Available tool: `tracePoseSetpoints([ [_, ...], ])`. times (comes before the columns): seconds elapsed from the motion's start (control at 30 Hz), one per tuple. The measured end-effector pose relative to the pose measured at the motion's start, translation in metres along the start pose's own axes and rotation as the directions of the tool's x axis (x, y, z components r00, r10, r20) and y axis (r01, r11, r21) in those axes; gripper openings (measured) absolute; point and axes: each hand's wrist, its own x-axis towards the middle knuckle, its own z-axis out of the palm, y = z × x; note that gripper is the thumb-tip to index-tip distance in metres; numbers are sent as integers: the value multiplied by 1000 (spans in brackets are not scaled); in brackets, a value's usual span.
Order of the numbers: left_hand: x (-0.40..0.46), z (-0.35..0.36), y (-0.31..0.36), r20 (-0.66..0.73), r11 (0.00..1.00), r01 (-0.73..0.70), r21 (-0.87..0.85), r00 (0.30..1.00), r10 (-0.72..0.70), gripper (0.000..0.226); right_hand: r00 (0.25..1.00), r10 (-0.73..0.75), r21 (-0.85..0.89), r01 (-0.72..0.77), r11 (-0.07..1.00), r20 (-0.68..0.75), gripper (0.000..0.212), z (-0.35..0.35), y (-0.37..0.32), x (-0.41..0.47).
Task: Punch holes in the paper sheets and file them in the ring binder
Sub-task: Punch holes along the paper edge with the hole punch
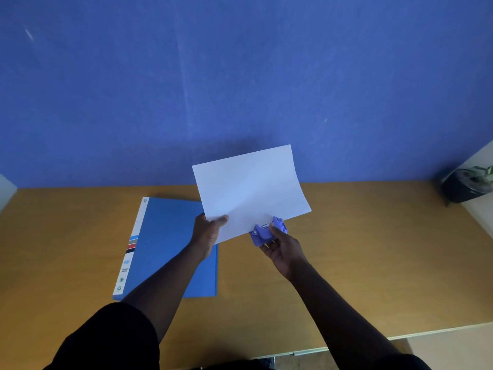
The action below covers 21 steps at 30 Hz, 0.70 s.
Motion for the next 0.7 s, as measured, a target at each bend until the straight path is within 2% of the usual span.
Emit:
tracePoseSetpoints([
  [0.27,-8,5,3,5,1000,-17,2,1000,17,22,1000,17,-27,-17,999,-8,42,2,-6,-3],
  [0.57,-11,12,4,16,996,-61,66,998,60,16,999,38,29,-37,999,-14,44,-1,-10,2],
  [0.7,-9,16,-1,10,999,-29,46,1000,28,18,999,34,58,-33,998,-16,43,-1,-9,1],
])
